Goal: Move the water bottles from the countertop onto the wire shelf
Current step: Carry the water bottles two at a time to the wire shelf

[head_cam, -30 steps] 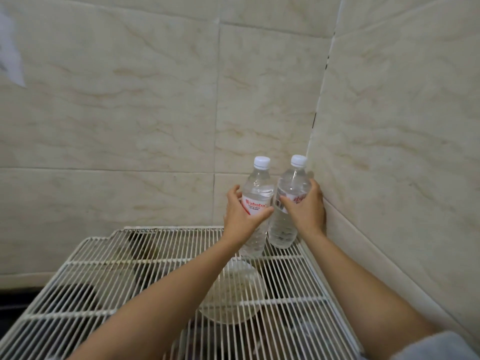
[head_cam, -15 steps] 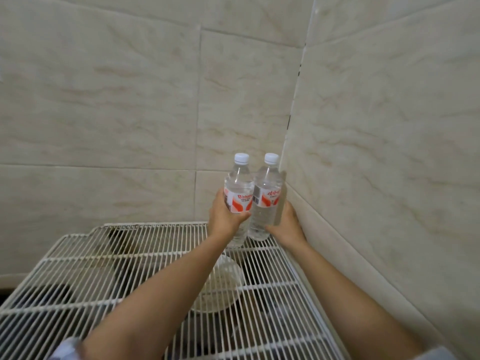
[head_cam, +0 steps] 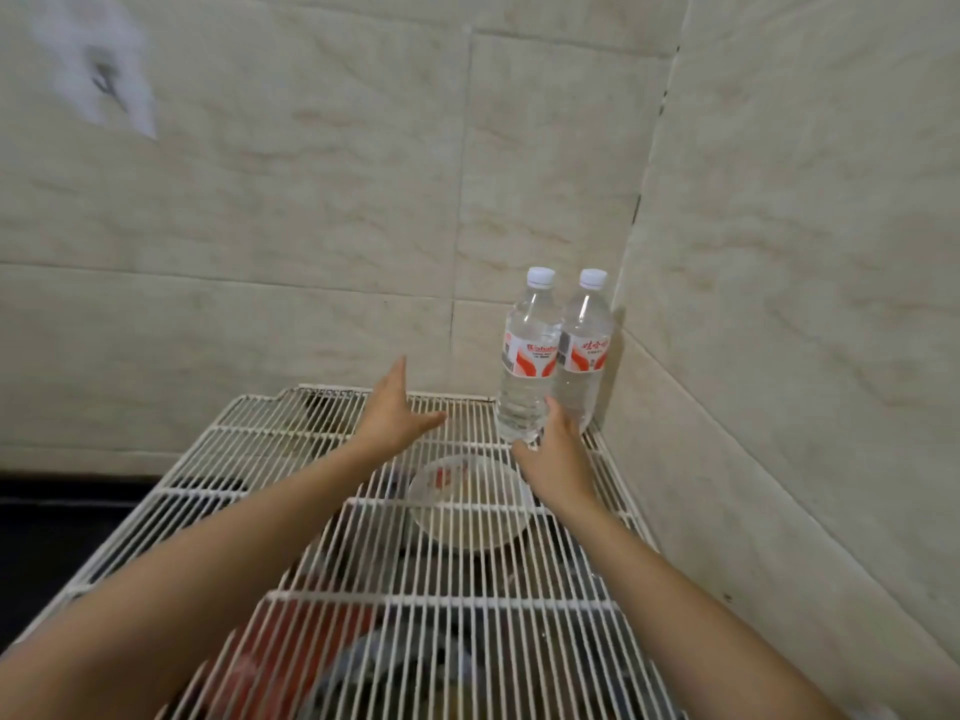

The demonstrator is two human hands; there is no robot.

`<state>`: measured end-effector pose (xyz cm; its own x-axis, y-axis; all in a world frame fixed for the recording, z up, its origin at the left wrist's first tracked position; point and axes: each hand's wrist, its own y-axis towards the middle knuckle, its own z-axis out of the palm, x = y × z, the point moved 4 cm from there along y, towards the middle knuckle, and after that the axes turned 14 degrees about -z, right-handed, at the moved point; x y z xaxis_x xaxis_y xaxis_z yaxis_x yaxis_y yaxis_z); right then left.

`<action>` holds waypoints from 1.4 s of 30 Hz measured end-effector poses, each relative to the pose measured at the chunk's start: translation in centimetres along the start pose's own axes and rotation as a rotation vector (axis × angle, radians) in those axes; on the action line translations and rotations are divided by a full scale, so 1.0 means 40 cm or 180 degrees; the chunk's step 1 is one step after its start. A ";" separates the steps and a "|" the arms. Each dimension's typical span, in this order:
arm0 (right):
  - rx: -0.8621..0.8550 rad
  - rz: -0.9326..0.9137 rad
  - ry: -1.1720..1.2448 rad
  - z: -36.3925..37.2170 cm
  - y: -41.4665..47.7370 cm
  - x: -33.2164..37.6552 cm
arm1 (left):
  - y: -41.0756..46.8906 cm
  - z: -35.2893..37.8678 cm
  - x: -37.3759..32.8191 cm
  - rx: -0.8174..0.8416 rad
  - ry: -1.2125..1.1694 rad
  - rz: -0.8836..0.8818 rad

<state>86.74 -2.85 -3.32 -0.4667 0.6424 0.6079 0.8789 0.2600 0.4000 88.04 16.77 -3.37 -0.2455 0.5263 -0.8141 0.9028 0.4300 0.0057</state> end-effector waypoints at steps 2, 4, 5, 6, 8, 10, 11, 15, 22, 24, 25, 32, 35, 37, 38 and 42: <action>0.0299 -0.0204 -0.0143 0.056 0.005 0.052 | -0.026 -0.073 0.060 -0.0154 0.0097 -0.0099; 0.0492 -0.0410 -0.0155 0.114 0.008 0.117 | -0.064 -0.160 0.126 -0.0362 0.0206 -0.0242; 0.0550 -0.0491 -0.0112 0.142 0.005 0.156 | -0.084 -0.206 0.162 -0.0440 0.0245 -0.0341; 0.0613 -0.0563 -0.0069 0.171 0.000 0.196 | -0.105 -0.255 0.198 -0.0513 0.0252 -0.0438; 0.0769 -0.0771 -0.0049 0.227 -0.015 0.282 | -0.151 -0.358 0.268 -0.0712 0.0259 -0.0632; 0.0921 -0.1002 -0.0025 0.278 -0.037 0.374 | -0.205 -0.467 0.328 -0.0984 0.0291 -0.0759; 0.0977 -0.1116 -0.0011 0.301 -0.051 0.424 | -0.238 -0.521 0.355 -0.1114 0.0260 -0.0815; 0.1105 -0.1507 0.0035 0.383 -0.136 0.646 | -0.420 -0.743 0.471 -0.1650 0.0078 -0.1011; 0.1507 -0.2144 0.0340 0.558 -0.473 1.059 | -0.892 -1.128 0.748 -0.2526 -0.0102 -0.1497; 0.1692 -0.2303 0.0378 0.616 -0.603 1.165 | -1.047 -1.220 0.836 -0.2713 -0.0179 -0.1715; 0.1807 -0.2401 0.0394 0.646 -0.667 1.215 | -1.126 -1.261 0.876 -0.2793 -0.0226 -0.1826; 0.2455 -0.3112 0.0496 0.803 -1.053 1.534 | -1.665 -1.480 1.096 -0.3716 -0.0474 -0.2598; 0.2576 -0.3390 0.0555 0.856 -1.156 1.641 | -1.810 -1.523 1.167 -0.4000 -0.0587 -0.2889; 0.2642 -0.3547 0.0544 0.891 -1.207 1.691 | -1.864 -1.526 1.213 -0.4050 -0.0643 -0.3077; 0.2678 -0.3606 0.0535 0.912 -1.229 1.711 | -1.880 -1.527 1.236 -0.4054 -0.0658 -0.3157; 0.2851 -0.3723 0.0516 1.021 -1.278 1.790 | -1.898 -1.568 1.315 -0.4005 -0.0599 -0.3264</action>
<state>12.42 59.30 -8.26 -0.8884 -0.3098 0.3388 -0.2557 0.9468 0.1954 -15.55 57.80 -10.18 -0.3978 -0.3915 -0.8298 -0.4655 0.8655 -0.1852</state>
